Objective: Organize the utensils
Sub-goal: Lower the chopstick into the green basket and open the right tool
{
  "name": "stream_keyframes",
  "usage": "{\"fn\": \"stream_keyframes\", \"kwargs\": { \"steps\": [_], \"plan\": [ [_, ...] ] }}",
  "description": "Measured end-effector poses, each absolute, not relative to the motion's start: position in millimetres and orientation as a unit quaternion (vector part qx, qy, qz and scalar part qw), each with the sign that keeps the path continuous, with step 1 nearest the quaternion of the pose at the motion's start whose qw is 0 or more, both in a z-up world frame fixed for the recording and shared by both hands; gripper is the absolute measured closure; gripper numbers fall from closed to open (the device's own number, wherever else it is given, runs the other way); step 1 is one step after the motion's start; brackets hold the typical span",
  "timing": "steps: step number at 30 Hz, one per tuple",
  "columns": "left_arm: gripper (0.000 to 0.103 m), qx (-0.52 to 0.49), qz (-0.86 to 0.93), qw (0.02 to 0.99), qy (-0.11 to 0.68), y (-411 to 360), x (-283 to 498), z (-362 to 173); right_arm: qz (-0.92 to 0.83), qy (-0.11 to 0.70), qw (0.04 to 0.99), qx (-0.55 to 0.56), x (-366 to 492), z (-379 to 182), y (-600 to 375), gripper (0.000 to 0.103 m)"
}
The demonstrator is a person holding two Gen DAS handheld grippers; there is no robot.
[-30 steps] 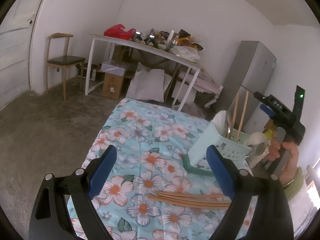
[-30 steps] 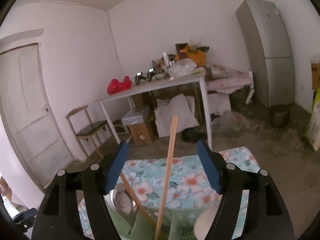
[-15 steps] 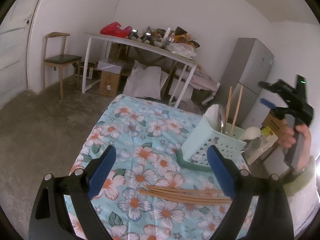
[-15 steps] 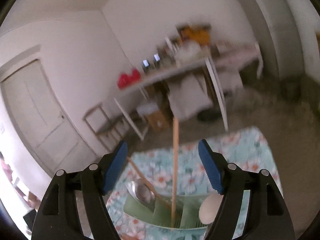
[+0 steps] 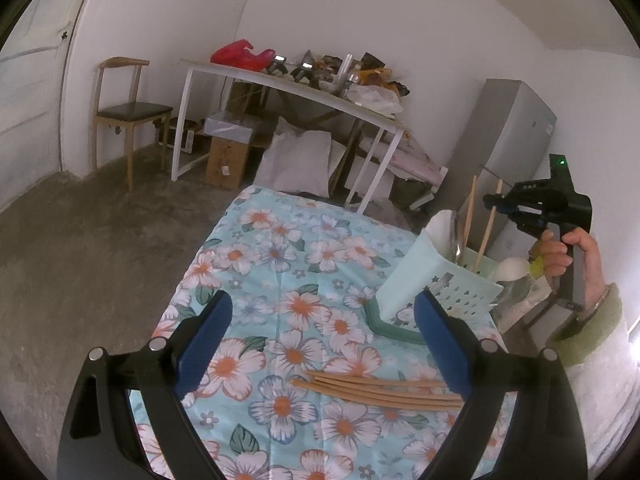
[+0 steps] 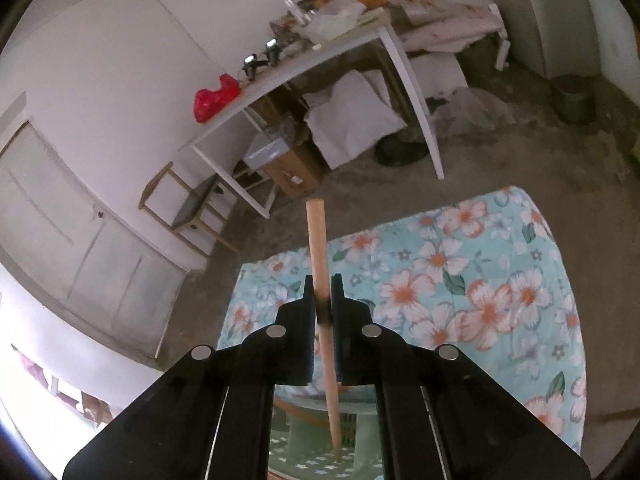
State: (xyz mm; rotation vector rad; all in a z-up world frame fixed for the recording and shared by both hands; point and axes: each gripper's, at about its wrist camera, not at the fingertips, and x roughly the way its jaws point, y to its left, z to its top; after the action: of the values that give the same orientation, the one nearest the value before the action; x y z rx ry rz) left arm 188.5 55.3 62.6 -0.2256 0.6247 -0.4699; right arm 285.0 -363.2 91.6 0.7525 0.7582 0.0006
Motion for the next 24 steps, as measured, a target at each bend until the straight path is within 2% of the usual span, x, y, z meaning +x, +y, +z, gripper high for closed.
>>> {"fn": "stream_keyframes", "kwargs": {
  "steps": [10, 14, 20, 24],
  "plan": [
    [0.013, -0.109, -0.226, 0.918, 0.306, 57.0, 191.1, 58.7, 0.001, 0.33, 0.907, 0.262, 280.0, 109.9, -333.0, 0.098],
    [0.013, -0.111, -0.229, 0.917, 0.307, 55.2, 193.1, 57.5, 0.02, 0.319, 0.908, 0.272, 279.8, 107.2, -332.6, 0.098],
    [0.013, -0.102, -0.264, 0.919, 0.273, 10.2, 213.2, 69.3, 0.018, 0.312, 0.904, 0.292, 283.1, 103.8, -342.4, 0.098],
    [0.013, -0.075, -0.287, 0.917, 0.265, -49.7, 244.1, 70.3, 0.024, 0.321, 0.899, 0.297, 284.7, 96.2, -339.2, 0.098]
  ]
}}
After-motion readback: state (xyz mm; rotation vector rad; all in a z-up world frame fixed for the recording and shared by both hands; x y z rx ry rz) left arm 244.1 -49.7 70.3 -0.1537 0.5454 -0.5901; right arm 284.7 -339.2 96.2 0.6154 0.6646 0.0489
